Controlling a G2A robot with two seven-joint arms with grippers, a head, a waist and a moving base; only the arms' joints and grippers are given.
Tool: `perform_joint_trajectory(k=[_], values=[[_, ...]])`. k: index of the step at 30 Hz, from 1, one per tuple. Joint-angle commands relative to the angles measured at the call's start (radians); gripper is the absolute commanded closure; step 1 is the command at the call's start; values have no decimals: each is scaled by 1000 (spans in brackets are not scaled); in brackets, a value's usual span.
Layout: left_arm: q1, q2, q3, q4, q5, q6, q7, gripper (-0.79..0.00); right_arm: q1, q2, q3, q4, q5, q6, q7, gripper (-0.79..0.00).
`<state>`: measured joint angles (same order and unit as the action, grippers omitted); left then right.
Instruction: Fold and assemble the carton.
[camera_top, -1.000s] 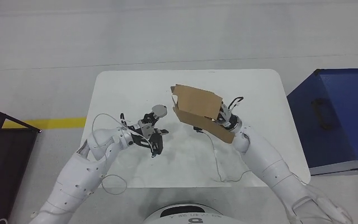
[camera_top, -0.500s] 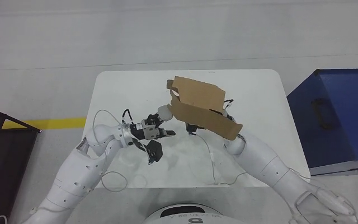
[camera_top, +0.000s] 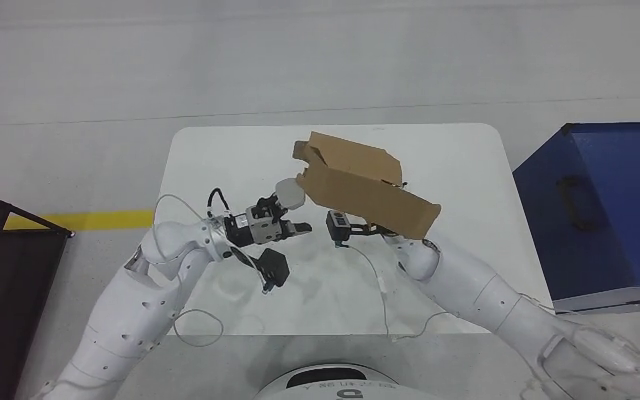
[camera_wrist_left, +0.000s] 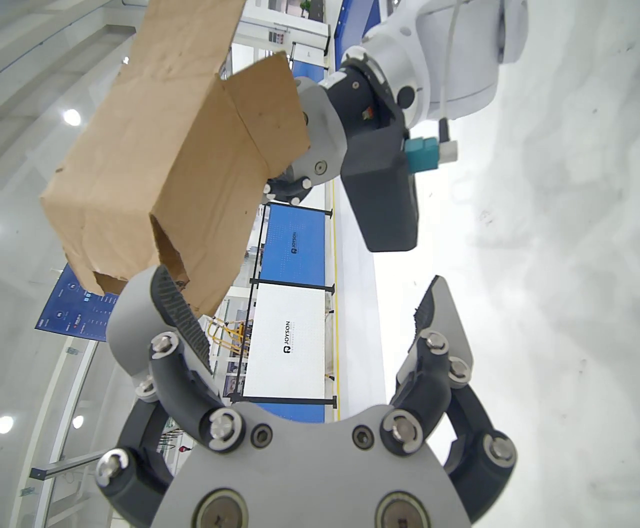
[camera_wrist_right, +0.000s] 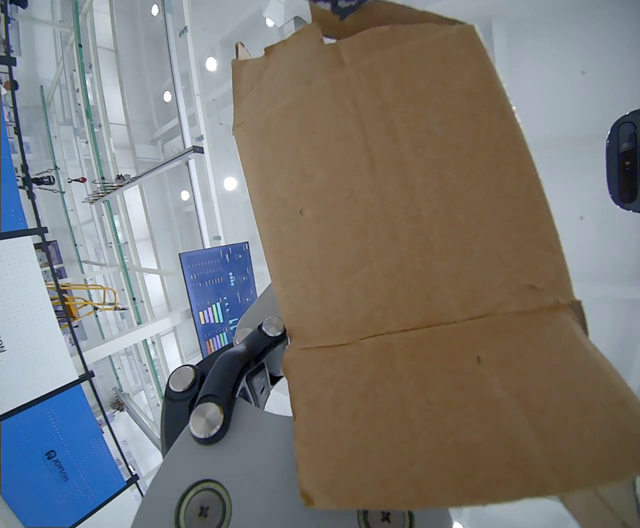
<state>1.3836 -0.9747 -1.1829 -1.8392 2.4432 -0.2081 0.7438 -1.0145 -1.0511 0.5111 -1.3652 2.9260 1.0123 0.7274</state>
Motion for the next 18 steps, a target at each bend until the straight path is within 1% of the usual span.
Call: perform_joint_trajectory(k=[1,3,4,8,18], values=[[5,2,-8,-9,-6,0,1,-785,7,5,-11,-9,71,0,-39,0],[11,3,-11,-19,-6,-3,-11,-785,13,10,-16,-13,137,0,-94,0],[13,3,-12,-24,-6,-6,-19,-785,14,11,-14,-13,146,0,-114,0],[11,3,-10,-41,0,-24,-50,-785,2,9,-12,-12,146,0,-144,0],[-20,1,14,-52,12,-133,-119,-785,-4,3,9,10,146,0,-226,0]])
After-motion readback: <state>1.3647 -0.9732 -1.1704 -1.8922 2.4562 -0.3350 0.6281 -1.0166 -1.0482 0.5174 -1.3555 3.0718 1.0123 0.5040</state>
